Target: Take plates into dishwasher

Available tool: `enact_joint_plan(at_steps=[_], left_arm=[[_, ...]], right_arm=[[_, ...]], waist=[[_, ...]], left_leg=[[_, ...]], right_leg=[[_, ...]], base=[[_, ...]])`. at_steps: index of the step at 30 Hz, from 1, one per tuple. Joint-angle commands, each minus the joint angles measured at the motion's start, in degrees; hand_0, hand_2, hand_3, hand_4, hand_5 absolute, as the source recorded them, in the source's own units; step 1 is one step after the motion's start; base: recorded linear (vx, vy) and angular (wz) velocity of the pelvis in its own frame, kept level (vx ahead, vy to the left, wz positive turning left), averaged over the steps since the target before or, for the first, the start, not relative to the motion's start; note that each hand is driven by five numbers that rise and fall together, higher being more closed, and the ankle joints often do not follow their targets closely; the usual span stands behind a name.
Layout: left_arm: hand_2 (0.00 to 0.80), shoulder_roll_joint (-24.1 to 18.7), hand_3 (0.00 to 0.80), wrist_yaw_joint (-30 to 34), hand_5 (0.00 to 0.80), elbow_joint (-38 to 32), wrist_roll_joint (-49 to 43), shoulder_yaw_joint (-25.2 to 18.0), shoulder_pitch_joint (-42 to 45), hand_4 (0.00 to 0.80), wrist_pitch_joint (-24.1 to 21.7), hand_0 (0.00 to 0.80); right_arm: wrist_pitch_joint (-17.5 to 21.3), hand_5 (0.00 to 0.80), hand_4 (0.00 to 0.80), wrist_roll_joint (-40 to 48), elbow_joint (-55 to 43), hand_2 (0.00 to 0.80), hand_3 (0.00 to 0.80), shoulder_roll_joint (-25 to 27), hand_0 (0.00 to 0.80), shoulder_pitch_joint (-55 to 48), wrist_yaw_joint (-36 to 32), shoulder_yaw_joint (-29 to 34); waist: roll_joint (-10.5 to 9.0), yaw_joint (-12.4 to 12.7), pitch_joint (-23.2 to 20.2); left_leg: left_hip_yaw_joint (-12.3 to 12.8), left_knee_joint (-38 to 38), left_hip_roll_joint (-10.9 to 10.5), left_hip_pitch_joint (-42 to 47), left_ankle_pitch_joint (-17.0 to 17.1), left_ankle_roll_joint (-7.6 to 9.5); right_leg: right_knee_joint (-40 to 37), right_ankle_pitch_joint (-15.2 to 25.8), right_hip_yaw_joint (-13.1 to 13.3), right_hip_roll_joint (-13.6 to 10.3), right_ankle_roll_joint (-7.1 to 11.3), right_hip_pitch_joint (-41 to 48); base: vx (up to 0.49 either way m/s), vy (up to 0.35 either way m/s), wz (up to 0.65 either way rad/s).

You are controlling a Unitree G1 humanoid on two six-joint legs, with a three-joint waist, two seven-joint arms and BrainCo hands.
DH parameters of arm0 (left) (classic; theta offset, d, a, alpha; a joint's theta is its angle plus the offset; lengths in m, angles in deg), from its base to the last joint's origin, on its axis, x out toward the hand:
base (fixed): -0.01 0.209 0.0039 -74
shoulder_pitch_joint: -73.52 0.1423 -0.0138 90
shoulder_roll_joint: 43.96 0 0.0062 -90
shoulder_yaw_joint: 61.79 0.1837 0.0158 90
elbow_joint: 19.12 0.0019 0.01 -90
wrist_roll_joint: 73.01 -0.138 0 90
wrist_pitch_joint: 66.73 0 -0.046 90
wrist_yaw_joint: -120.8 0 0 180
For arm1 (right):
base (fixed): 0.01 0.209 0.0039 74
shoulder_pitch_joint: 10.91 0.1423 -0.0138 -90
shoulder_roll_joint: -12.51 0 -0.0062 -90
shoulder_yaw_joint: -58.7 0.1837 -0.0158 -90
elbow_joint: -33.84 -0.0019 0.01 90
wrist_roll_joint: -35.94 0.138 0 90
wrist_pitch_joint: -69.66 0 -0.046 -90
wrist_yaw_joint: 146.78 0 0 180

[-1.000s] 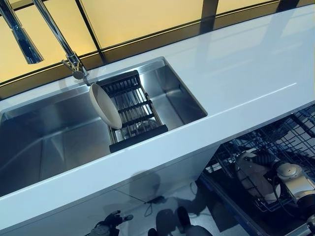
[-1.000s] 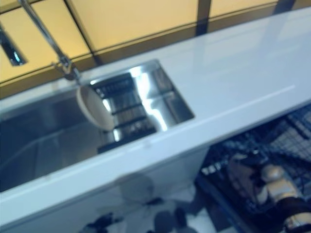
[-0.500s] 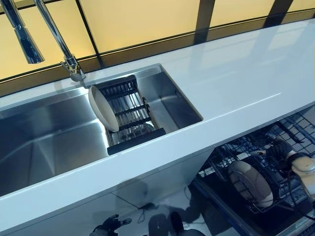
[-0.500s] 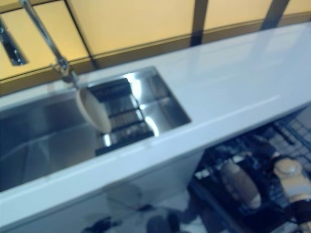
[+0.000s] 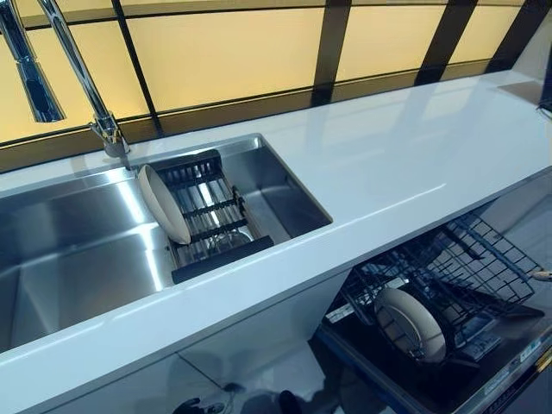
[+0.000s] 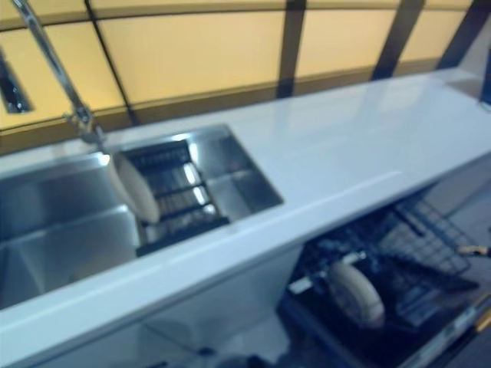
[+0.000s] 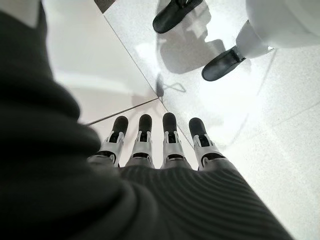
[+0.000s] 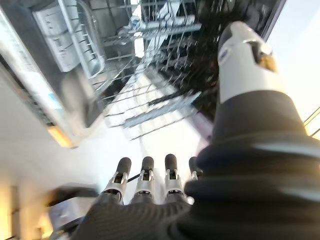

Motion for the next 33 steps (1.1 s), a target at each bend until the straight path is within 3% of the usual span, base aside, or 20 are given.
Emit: enact_joint_plan(at_steps=[1, 4, 10, 13, 18, 26, 33], left_arm=[[0.0, -3.66, 0.0, -0.97, 0.0, 2.38, 2.05, 0.96, -1.25, 0.0, -0.64, 0.0], [0.0, -3.93, 0.0, -1.03, 0.0, 2.51, 2.41, 1.12, -1.01, 0.0, -0.64, 0.0], [0.0, -3.8, 0.0, -0.85, 0.0, 2.55, 3.18, 1.48, 0.11, 0.0, -0.73, 0.0], [0.0, -3.68, 0.0, -0.58, 0.0, 2.61, 3.38, 1.94, 0.05, 0.0, -0.36, 0.0], [0.0, -3.28, 0.0, -0.29, 0.0, 2.58, 2.37, 2.97, -0.22, 0.0, -0.12, 0.0], [0.0, -3.71, 0.0, -0.34, 0.0, 1.85, 2.2, 4.18, -0.82, 0.0, 0.74, 0.0], [0.0, -3.5, 0.0, -0.64, 0.0, 0.58, 2.71, 4.13, -0.2, 0.0, 0.02, 0.0]], right_arm=[[5.86, 0.0, 0.0, 5.74, 5.93, 0.0, 0.0, 6.31, 0.0, 6.03, 6.07, 4.66], [12.09, 0.0, 0.0, 4.22, 5.2, 0.0, 0.0, 7.98, 0.0, 8.18, 9.91, 4.68], [12.45, 0.0, 0.0, 4.16, -0.42, 0.0, 0.0, 10.55, 0.0, 14.17, 16.39, 2.03], [12.33, 0.0, 0.0, 2.61, -1.15, 0.0, 0.0, 11.92, 0.0, 20.3, 15.43, -2.3], [14.65, 0.0, 0.0, -2.06, -0.75, 0.0, 0.0, 12.58, 0.0, 33.89, 16.17, -15.26], [17.12, 0.0, 0.0, -17.9, -6.08, 0.0, 0.0, 8.68, 0.0, 60.48, 14.46, -45.54], [20.19, 0.0, 0.0, -31.54, -8.95, 0.0, 0.0, 5.83, 0.0, 69.58, 14.51, -57.95]], waist=[[-2.93, 3.13, -1.2], [-3.19, 3.5, -1.62], [-3.36, 4.68, -2.69], [-3.51, 5.71, -3.09], [-3.68, 8.05, -3.07], [-4.21, 11.95, -2.99], [-4.21, 14.04, -1.76]], left_leg=[[-3.36, 0.27, 0.27, -0.15, -3.03, 2.64], [-3.68, 0.27, 0.36, -0.14, -2.99, 2.55], [-4.95, 0.27, 0.36, -0.16, -2.63, 2.33], [-5.92, 0.27, 0.18, -0.27, -2.39, 2.2], [-8.31, 0.27, -0.44, -0.59, -1.98, 2.01], [-11.82, 0.27, -1.42, -1.09, -1.44, 2.2], [-13.46, 0.27, -1.85, -2.51, -0.63, 2.35]], right_leg=[[-0.01, -2.34, 1.75, 1.36, 2.28, 2.93], [-0.01, -2.42, 1.6, 1.45, 2.39, 3.09], [-0.01, -2.83, 0.75, 1.39, 2.37, 3.53], [-0.01, -3.1, -0.26, 1.13, 2.3, 3.79], [-0.01, -3.7, -2.88, 0.3, 2.14, 4.39], [-0.01, -4.49, -6.45, -0.81, 1.94, 5.21], [-0.01, -4.5, -8.52, -1.43, 1.99, 4.58]], base=[[0.048, 0.006, 0.01], [0.021, 0.002, 0.0], [0.048, 0.017, 0.02], [0.047, 0.022, 0.14], [0.032, 0.012, 0.2], [0.046, -0.003, 0.29], [0.029, 0.009, 0.22]])
